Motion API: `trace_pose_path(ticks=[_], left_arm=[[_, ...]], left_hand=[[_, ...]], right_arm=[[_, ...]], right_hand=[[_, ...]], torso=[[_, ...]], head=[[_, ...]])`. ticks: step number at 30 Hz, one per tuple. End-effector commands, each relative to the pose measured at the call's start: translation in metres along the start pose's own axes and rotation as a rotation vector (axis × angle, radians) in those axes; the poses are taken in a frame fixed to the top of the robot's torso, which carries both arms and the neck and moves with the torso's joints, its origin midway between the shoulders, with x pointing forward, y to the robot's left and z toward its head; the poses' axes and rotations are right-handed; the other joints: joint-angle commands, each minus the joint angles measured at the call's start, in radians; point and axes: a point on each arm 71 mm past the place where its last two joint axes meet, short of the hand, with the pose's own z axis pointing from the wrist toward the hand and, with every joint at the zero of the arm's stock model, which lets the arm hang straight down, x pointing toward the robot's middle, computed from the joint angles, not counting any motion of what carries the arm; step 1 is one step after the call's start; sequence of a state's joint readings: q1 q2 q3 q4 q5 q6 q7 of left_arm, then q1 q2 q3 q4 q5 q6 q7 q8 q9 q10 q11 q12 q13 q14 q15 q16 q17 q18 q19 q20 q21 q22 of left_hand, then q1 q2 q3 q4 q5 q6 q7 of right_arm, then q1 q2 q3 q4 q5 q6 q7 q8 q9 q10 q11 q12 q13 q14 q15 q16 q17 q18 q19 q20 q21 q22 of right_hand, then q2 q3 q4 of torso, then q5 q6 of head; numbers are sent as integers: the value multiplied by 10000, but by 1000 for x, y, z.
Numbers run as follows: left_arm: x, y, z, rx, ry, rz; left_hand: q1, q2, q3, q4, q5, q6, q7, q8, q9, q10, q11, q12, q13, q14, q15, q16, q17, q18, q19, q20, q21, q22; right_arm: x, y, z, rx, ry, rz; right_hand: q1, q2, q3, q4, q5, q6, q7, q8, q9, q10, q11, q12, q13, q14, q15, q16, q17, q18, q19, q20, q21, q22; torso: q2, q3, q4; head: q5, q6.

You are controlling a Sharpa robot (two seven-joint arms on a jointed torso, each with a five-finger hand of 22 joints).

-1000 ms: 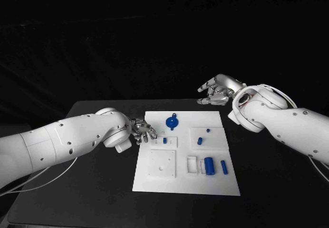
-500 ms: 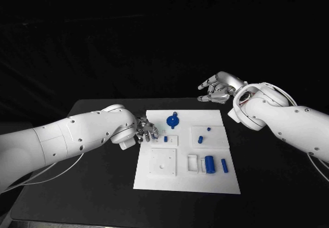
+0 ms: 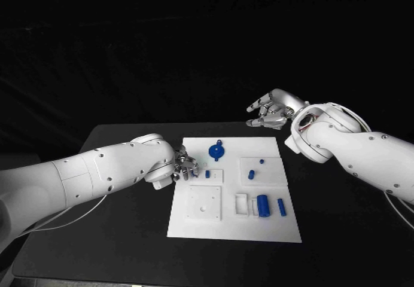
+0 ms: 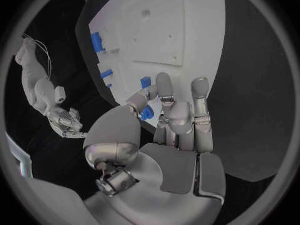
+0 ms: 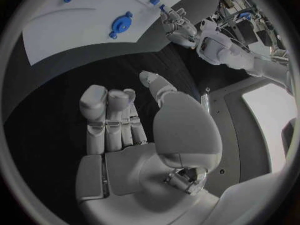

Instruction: Assemble the parts on the task board

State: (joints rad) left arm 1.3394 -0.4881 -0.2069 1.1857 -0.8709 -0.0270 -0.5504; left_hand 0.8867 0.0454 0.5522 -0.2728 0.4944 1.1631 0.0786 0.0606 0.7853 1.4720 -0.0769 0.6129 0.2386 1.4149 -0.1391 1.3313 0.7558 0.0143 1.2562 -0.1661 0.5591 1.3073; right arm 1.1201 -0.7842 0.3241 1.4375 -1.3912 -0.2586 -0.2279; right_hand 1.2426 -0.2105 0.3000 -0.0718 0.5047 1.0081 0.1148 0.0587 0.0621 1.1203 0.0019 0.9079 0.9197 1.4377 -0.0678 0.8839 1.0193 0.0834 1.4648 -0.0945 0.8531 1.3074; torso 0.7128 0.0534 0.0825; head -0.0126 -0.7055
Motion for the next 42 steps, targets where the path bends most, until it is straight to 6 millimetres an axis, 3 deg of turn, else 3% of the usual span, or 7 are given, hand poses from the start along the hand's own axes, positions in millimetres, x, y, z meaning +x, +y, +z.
trace_pose_path(ticks=[1, 8, 13, 22, 42], left_arm=[[0, -1, 1, -90, -221, 264], [2, -3, 3, -62, -329, 385], [3, -4, 4, -9, -316, 421], [4, -5, 6, -5, -253, 451], [10, -8, 7, -56, 346, 782]], left_hand=[[17, 122, -10, -52, 31, 2121, -1292, 65, 2881, 428, -121, 49, -10, 110, -80, 41, 8, 57, -39, 53, 52, 186], [2, 120, -5, -54, 39, 2143, -1299, 68, 2895, 428, -121, 85, -9, 120, -77, 50, 57, 62, -41, 58, 72, 187], [4, 113, 2, -56, 42, 2143, -1298, 69, 2913, 427, -120, 85, -21, 118, -76, 39, 62, 67, -46, 61, 80, 185], [4, 110, 0, -44, 37, 2134, -1295, 65, 2924, 428, -117, 84, -31, 120, -74, 33, 72, 71, -51, 65, 84, 184], [24, 112, -3, -33, 35, 2111, -1289, 64, 2957, 426, -110, 73, -64, 125, -69, -5, 76, 70, -75, 70, 91, 182]], right_arm=[[1, 2, 0, -48, 124, -5], [0, 1, -1, -11, 132, -26], [0, 0, -1, 30, 133, -40], [0, 0, -2, 42, 140, -48], [1, -1, -2, 112, 270, -138]], right_hand=[[-90, -25, 21, -14, 40, 80, -16, 35, 5, -77, 10, -30, -9, -100, 3, -29, -15, 88, 195, 88, -35, 1019], [-104, -16, 32, -28, 67, 115, -24, 40, 8, -106, 9, -36, -32, -117, 3, -49, -42, 93, 191, 89, -96, 1008], [-118, -17, 54, -43, 81, 127, -24, 37, 6, -130, 8, -53, -54, -136, 2, -84, -74, 98, 184, 87, -162, 995], [-119, -10, 113, -78, 87, 169, -32, 38, 6, -140, 0, -46, -64, -142, -2, -101, -98, 98, 187, 84, -203, 990], [-151, -26, 191, -152, 73, 191, -35, 33, 5, -159, 2, -43, -83, -161, -3, -123, -128, 98, 182, 80, -274, 981]], torso=[[5, 1, 3], [-2, -14, 18], [3, 0, -14], [4, -5, 10], [-2, -16, 11]], head=[[-10, -5], [6, -22], [14, -13], [-28, -16], [31, -96]])
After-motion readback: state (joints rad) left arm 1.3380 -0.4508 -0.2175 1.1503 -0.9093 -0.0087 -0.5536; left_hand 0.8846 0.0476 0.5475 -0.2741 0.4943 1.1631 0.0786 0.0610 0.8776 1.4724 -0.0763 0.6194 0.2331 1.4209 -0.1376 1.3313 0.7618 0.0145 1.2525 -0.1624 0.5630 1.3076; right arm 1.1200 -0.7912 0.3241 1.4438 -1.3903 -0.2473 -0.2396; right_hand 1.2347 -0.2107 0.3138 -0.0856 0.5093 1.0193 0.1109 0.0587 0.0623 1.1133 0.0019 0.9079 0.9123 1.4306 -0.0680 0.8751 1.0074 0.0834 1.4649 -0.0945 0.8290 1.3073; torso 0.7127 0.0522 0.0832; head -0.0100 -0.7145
